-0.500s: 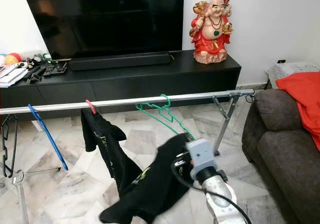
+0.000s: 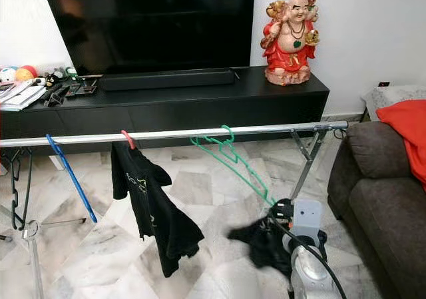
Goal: Hang hanger
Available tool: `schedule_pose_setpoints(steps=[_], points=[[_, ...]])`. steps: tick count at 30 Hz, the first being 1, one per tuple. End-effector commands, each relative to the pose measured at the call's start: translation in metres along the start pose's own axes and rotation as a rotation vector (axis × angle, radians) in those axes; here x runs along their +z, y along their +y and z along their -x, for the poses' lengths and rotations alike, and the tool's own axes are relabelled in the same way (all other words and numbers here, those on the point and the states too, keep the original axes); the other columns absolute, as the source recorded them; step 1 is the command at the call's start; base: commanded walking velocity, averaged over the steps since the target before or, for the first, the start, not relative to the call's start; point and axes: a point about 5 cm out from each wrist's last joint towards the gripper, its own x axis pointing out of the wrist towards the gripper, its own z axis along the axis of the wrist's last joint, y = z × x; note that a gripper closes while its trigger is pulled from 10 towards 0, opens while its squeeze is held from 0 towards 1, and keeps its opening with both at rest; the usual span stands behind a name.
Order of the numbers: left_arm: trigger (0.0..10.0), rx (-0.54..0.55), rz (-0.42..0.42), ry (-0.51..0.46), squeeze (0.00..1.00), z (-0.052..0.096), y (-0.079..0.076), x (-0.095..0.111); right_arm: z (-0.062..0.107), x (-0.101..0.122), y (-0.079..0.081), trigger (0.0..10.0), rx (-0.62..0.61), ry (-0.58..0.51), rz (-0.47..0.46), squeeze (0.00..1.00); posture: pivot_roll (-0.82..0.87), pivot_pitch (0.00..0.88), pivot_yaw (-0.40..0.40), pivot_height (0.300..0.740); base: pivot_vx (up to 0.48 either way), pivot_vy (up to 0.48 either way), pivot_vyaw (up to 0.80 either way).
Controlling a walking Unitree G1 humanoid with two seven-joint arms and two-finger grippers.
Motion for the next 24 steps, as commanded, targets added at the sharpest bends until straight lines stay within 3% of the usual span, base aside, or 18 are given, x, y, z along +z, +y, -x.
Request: schedule_pose_setpoints(steps=[1,7,18,24], points=[[10.0,0.001,0.004,0.017,0.0,0.001,-0.001,-0.004,-0.006,0.011,0.004,10.0,0.005,-0.06,-0.001,0.0,0.03,0.0,0.033,0.74,0.0,0.0,0.0],[10.0,0.005,0.001,0.016,0.0,0.0,0.0,-0.002,-0.009,0.015,0.001,10.0,-0.007,-0.087,-0.005,0.0,0.02,0.0,0.043,0.74,0.0,0.0,0.0],[10.0,0.008,0.001,0.015,0.0,0.0,0.002,-0.002,-0.009,0.008,-0.006,10.0,-0.021,-0.079,0.01,0.0,0.01,0.0,0.055,0.74,0.0,0.0,0.76],[10.0,0.005,-0.004,0.025,0.0,0.001,0.001,-0.006,0.0,-0.017,-0.019,10.0,-0.068,0.006,0.008,0.0,-0.01,0.0,0.061,0.74,0.0,0.0,0.8]])
